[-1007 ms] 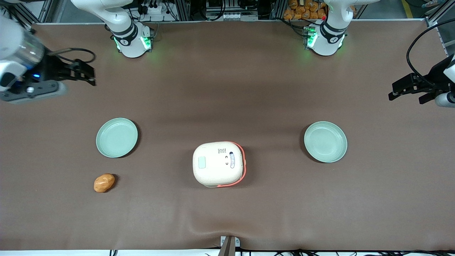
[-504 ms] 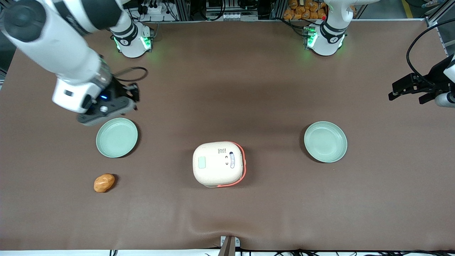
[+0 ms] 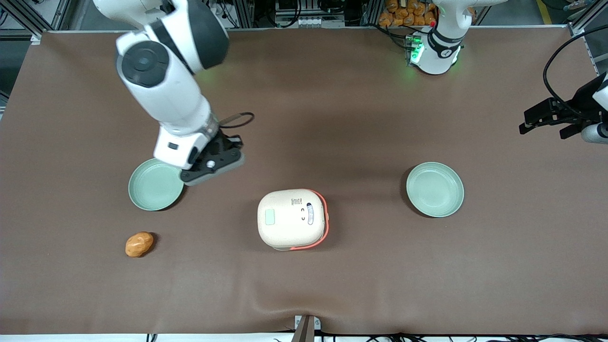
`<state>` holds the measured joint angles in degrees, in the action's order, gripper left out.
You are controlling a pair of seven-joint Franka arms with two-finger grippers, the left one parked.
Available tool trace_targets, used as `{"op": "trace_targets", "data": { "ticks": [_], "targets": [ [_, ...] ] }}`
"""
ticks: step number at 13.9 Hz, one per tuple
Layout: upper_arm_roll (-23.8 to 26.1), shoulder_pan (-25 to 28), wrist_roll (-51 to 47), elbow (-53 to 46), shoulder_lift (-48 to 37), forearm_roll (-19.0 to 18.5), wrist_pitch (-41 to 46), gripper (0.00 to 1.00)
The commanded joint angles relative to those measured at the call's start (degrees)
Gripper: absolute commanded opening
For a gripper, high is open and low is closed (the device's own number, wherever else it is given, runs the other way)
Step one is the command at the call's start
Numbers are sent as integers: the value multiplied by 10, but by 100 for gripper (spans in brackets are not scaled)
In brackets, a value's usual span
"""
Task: Press rice cooker button with right arm
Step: 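Move the right gripper over the rice cooker toward its lid button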
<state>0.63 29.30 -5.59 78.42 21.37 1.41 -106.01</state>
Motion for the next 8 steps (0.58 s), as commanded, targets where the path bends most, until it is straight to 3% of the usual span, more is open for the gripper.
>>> {"op": "trace_targets", "data": {
  "ticks": [1,4,8],
  "targets": [
    [-5,12,-13,-26,38,9,-37,0],
    [-6,11,-13,-26,73,88,-101,0],
    [-6,12,-4,-26,114,96,-205,0]
  ]
}}
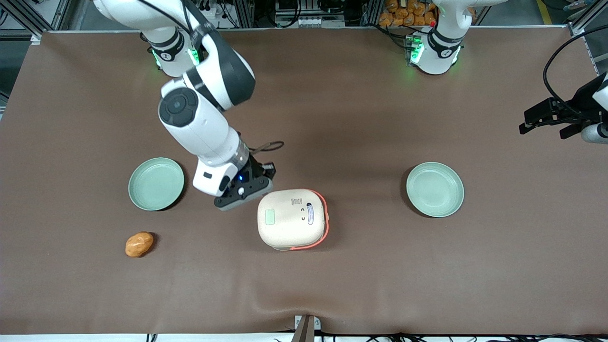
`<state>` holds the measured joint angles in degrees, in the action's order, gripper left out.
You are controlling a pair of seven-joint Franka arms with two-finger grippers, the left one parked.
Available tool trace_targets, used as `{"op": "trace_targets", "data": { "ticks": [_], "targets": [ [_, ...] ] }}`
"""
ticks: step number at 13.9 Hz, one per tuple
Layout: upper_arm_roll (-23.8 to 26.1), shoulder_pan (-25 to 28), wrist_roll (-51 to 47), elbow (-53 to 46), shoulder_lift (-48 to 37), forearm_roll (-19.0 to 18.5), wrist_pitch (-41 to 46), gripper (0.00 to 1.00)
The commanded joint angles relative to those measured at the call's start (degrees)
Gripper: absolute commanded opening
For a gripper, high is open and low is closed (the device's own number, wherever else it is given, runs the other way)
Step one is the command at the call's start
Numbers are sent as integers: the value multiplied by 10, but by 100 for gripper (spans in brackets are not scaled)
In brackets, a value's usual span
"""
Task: Press rice cooker button with right arm
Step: 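Move the right gripper over the rice cooker toward its lid button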
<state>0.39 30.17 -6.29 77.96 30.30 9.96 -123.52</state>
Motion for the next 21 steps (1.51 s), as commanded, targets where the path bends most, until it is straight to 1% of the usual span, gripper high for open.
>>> {"op": "trace_targets", "data": {
  "ticks": [1,5,10,21],
  "targets": [
    [-5,3,4,-21,31,9,-50,0],
    [-7,-8,40,-20,43,5,-62,0],
    [-7,-9,42,-20,67,5,-77,0],
    [-7,-5,39,-20,89,8,-106,0]
  ]
}}
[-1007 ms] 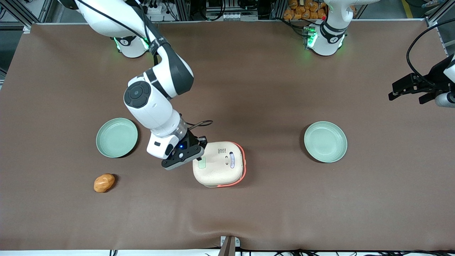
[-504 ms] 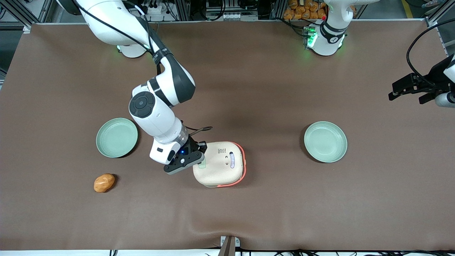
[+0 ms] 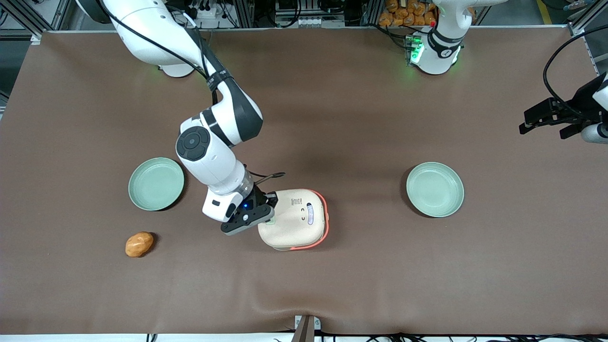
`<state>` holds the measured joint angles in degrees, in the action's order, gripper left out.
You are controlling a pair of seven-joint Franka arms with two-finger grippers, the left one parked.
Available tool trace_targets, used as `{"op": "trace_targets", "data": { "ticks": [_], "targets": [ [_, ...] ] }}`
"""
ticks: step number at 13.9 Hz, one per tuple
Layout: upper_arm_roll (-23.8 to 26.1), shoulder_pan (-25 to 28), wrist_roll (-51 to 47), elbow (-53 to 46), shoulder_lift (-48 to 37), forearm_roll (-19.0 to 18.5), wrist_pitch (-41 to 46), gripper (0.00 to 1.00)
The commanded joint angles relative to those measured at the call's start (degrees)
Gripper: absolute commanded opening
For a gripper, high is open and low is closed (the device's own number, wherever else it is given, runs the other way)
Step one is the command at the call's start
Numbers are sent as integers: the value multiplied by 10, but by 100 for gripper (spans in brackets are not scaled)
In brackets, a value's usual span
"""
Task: Press rice cooker button with right arm
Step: 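Move the right gripper over the rice cooker toward its lid button, then press down on the rice cooker's green button with the right gripper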
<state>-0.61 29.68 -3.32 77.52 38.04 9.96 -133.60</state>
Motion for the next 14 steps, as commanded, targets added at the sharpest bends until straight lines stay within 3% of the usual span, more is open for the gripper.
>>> {"op": "trace_targets", "data": {
  "ticks": [1,14],
  "targets": [
    [3,0,10,-16,12,8,-5,0],
    [3,8,10,-12,21,9,-5,0]
  ]
}}
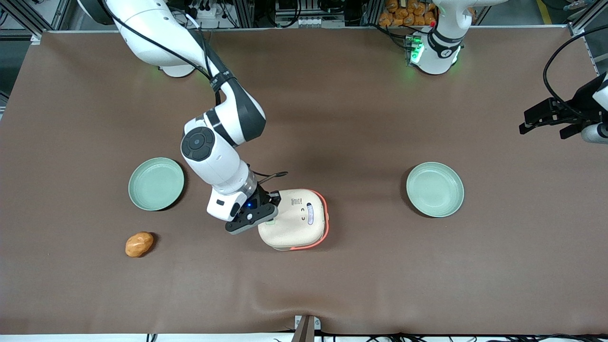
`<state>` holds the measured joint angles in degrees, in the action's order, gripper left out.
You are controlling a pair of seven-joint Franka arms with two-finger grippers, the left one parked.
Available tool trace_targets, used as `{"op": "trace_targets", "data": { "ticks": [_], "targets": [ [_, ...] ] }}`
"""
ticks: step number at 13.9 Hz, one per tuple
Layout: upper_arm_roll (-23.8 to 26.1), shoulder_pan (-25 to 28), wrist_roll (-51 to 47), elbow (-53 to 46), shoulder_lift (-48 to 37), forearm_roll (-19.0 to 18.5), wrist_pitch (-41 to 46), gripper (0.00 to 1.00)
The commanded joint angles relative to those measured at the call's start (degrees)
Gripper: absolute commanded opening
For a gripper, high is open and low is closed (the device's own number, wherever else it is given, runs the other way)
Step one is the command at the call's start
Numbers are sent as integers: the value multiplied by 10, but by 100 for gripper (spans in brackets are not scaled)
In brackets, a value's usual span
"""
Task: Press rice cooker button with right arm
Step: 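Press down on the rice cooker's green button with the right gripper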
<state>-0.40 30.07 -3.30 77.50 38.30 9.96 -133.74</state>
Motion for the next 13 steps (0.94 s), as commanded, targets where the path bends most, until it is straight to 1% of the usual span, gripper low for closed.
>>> {"op": "trace_targets", "data": {
  "ticks": [1,9,11,13],
  "targets": [
    [1,7,11,-11,20,8,-4,0],
    [2,2,15,-17,18,9,-1,0],
    [4,1,12,-24,9,12,7,0],
    [6,0,10,-31,-7,13,36,0]
  ]
}}
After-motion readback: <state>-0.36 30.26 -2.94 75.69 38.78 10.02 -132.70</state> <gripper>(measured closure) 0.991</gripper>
